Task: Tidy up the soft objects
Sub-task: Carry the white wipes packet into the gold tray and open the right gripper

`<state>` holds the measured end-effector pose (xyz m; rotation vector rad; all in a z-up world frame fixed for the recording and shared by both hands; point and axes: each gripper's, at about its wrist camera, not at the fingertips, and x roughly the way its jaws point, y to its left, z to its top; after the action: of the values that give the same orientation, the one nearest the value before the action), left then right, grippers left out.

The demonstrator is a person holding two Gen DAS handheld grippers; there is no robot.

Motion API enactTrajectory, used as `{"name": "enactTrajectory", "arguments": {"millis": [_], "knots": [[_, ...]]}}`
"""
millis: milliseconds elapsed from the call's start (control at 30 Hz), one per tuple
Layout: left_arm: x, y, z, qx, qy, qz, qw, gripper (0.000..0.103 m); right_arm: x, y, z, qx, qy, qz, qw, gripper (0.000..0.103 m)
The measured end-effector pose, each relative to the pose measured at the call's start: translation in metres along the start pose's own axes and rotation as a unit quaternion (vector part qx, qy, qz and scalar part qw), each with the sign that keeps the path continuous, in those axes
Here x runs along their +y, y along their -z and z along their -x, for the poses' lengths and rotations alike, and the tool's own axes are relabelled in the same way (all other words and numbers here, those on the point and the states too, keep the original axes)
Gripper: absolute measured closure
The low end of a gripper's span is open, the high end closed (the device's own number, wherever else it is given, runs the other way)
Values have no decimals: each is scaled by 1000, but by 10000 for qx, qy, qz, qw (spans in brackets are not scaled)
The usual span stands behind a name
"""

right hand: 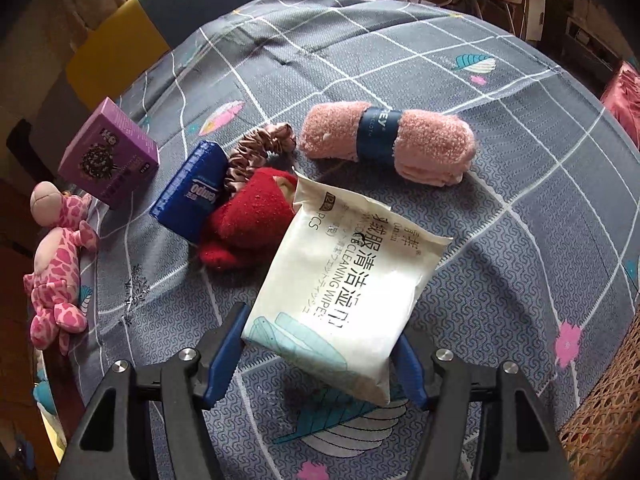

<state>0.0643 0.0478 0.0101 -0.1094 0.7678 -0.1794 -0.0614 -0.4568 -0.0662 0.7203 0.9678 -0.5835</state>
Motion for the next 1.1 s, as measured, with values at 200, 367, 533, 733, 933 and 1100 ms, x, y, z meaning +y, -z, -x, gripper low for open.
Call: {"name": "enactTrajectory", "arguments": {"millis": [200,367,533,733,933,1100], "knots": [[0,1,-3,59,-2,-5,10000,21,23,2,30,-487,-218,476,9974,35],[6,2,-7,126,-82,47,9999,21,86,9,50,-537,-854,1567,9825,35],[14,2,-5,59,-275,48,9996,21,166,39,55,-315,-1449,2701,9513,35],[40,-4,9,-169,-656,266,9974,18,255,90,58,-59,-2014,3919,8977,35],[81,-7,24,-373,-1123,675,9907,18,329,148,48,188,-2299,4847,8437,35],[110,-7,33,-492,-1442,949,9838,17,373,190,26,360,-2253,5379,8115,35]]}}
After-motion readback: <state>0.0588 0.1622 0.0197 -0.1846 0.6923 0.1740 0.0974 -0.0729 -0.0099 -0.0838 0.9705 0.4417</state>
